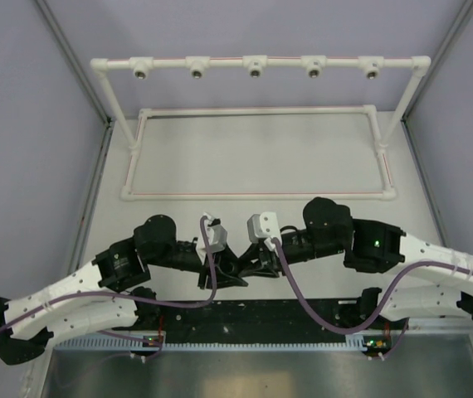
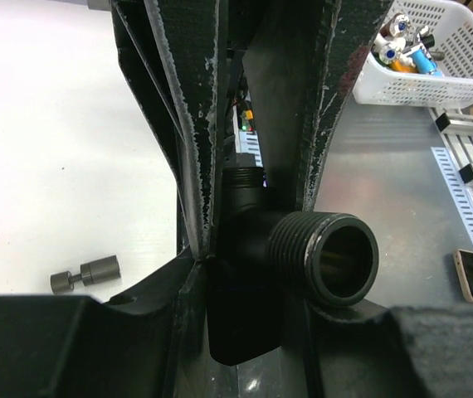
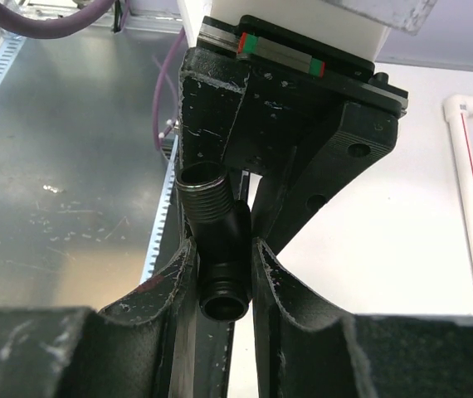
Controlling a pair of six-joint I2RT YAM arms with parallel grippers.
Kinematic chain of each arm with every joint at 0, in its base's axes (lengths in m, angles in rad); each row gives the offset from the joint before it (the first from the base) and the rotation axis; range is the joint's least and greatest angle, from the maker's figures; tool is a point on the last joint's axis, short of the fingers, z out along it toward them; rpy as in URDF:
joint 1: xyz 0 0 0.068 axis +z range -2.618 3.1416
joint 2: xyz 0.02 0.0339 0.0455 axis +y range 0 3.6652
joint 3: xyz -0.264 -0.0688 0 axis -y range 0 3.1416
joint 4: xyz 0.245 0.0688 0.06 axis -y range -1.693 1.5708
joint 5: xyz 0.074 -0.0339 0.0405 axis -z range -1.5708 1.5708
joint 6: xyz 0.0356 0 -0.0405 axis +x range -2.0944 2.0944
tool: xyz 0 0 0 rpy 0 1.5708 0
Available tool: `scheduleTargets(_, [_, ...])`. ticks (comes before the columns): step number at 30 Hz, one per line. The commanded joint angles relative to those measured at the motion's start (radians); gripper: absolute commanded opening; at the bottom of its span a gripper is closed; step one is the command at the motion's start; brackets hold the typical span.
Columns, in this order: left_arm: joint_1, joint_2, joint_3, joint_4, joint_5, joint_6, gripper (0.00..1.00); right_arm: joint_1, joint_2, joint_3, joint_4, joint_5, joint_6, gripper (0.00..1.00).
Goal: Install the water faucets
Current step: Pick up the adaptor at the center of the board.
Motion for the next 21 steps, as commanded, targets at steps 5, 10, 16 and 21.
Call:
scheduleTargets(5, [-0.003, 0.026, 0.034, 0.063, -0.066, 0.049, 0.00, 0.008, 0.040, 0.050, 0.041, 0.019, 0.057, 0.00])
scheduleTargets(10, [-0.001, 0.017, 0.013, 0.092, -0.088, 0.054, 0.00, 0.008, 0.012, 0.034, 0.073, 0.037, 0.035, 0.40])
scheduleTargets(16, [-0.001, -0.112, -0.128, 0.155, -0.221, 0.077, 0.00, 0.008, -0.175, -0.123, 0.308, 0.178, 0.089, 0.69])
scheduleTargets(21, [-0.001, -0.236, -0.214, 0.134, -0.405, 0.058, 0.00, 0.008, -0.252, -0.233, 0.416, 0.547, 0.293, 0.61])
